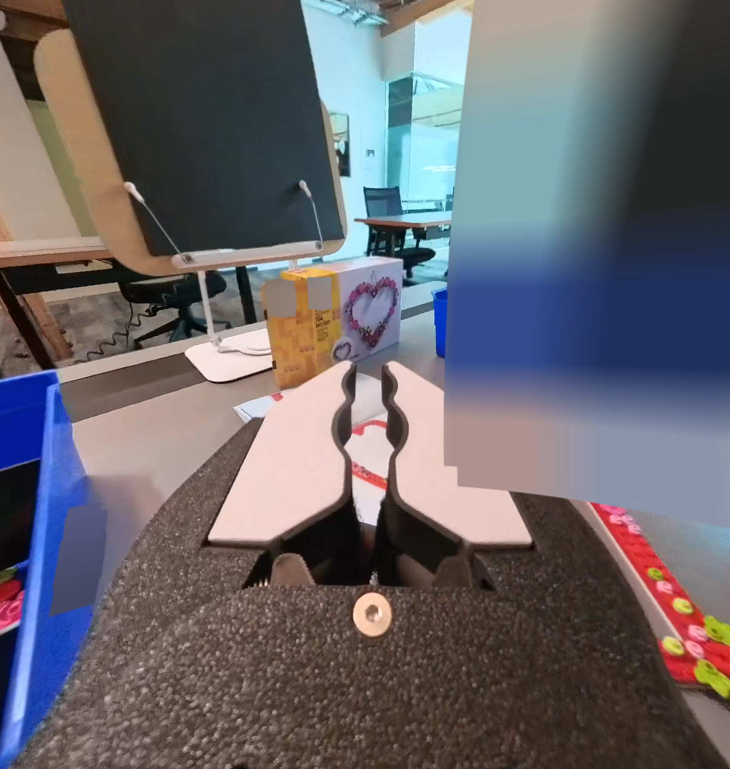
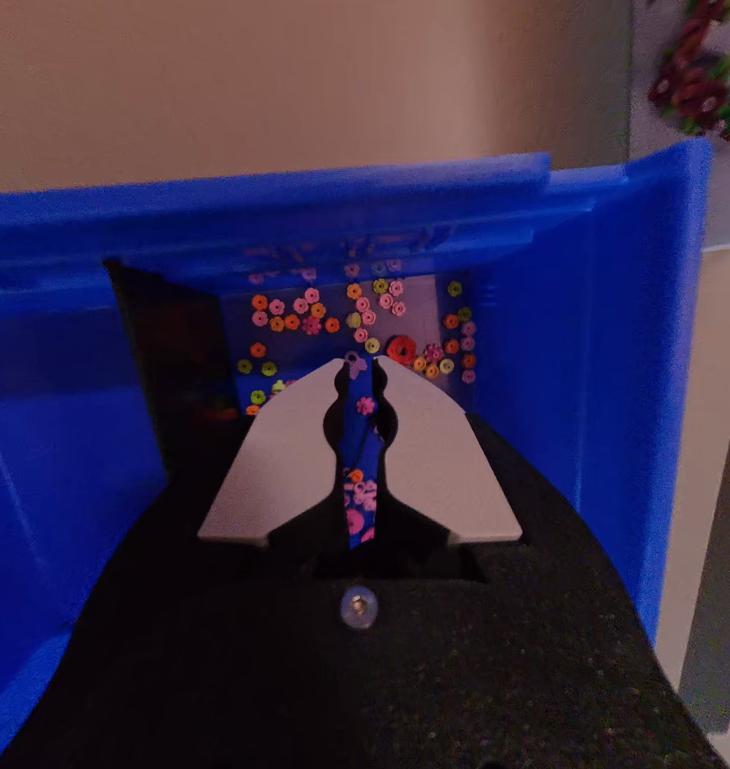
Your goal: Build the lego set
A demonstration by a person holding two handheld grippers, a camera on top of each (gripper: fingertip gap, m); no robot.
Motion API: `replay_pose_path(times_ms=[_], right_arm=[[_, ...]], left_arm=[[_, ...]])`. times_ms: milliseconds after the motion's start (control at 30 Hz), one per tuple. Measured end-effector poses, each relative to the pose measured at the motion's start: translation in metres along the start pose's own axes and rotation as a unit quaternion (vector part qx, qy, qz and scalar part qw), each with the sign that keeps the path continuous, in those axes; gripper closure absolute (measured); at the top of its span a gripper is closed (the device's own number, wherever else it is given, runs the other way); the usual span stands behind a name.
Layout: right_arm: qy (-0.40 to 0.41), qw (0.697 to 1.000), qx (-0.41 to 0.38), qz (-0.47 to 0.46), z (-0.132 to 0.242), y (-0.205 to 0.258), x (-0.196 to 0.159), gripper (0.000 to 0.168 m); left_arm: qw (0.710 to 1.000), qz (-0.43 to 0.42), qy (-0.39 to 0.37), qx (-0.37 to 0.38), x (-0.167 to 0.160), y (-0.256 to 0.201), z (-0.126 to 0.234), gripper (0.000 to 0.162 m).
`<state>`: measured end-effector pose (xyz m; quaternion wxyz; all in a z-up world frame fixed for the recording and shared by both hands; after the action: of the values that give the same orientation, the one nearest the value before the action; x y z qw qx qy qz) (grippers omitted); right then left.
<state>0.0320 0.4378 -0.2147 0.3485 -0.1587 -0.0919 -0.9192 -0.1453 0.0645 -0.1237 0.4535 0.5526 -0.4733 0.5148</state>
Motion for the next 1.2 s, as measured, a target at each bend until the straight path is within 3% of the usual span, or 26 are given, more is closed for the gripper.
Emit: replay_pose_path(times_ms=[233,367,567,1200], right_arm=[[0.017,0.998,0.025,0.049,-0.024,-0.002,-0.002,0.157],[0.015,0.999,0.0,0.042,-0.017,-0.012,-0.004,0.159],[-0.061,0.997,-0.036,0.003,-0.006,-0.021,0.003,0.161],[-0.047,0.999,0.017,-0.002,-0.032,-0.026,0.009,0.156]], left_arm=[[0.999,-0.023,0.033,-0.014,-0.008,-0.008,-0.019,0.151],[0.999,-0.026,0.037,-0.017,-0.009,-0.008,-0.022,0.151],[0.999,-0.024,0.046,-0.01,-0.015,-0.005,-0.018,0.151],[0.997,-0.029,0.068,-0.024,-0.026,-0.006,-0.017,0.15]])
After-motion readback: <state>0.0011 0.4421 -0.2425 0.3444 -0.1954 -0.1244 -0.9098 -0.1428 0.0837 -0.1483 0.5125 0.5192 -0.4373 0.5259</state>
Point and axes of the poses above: each gripper's, where its closed fingertips meet, z back along the fingers, x out of its top, y = z × x across the jaws, the point moved 4 cm from there along z, back along the fingers, and after that the axes turned 6 degrees about x, right-handed, at the moved point
